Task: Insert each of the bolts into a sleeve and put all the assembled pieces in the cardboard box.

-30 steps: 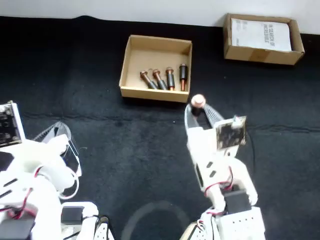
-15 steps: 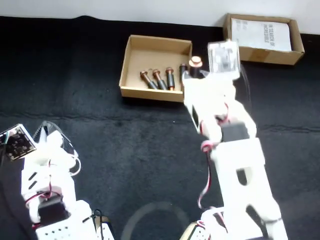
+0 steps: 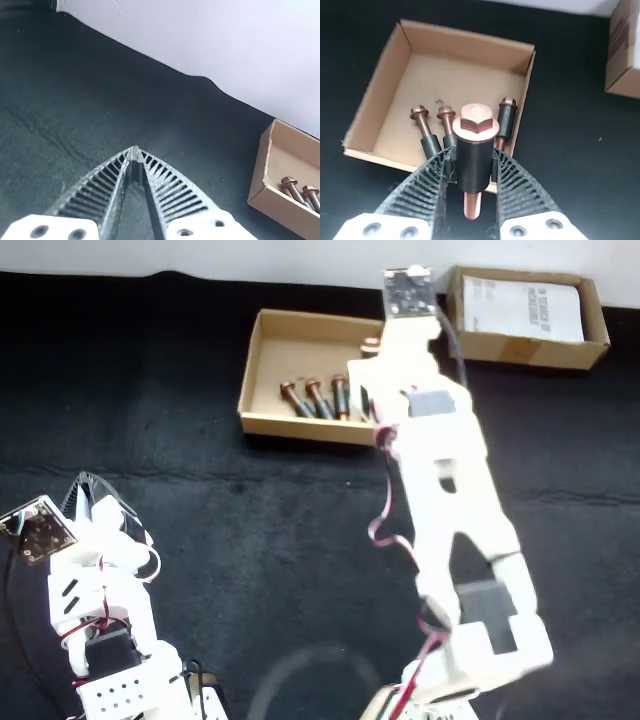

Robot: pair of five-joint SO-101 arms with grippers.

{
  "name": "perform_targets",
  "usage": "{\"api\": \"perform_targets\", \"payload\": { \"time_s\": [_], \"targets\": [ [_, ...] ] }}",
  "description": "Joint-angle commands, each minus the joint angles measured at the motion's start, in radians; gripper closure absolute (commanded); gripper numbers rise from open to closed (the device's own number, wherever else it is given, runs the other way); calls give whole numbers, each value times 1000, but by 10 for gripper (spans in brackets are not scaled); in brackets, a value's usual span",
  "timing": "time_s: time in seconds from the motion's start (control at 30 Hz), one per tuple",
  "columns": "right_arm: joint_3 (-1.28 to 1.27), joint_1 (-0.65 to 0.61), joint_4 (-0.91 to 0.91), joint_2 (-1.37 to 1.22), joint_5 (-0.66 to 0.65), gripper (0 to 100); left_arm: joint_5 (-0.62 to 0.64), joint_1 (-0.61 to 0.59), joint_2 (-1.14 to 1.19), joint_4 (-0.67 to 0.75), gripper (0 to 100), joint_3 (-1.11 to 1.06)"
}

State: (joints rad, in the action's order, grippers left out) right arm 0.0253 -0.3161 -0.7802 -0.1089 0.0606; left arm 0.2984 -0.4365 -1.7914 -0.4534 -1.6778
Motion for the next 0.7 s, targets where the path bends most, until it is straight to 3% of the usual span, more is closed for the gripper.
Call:
{"api": "perform_targets", "payload": {
  "time_s": [0.0, 0.2, 0.57, 0.67],
  "targets": [
    [209, -7, -59, -128, 9, 991, 0, -7, 2, -54, 992, -19],
    [503, 5, -159, -384, 9, 991, 0, 2, -4, -316, 991, -19],
    [901, 7, -157, -812, 9, 990, 0, 28, 4, -304, 991, -19],
    [963, 1, -199, -869, 9, 923, -2, 28, 4, -304, 991, -19]
  ]
}}
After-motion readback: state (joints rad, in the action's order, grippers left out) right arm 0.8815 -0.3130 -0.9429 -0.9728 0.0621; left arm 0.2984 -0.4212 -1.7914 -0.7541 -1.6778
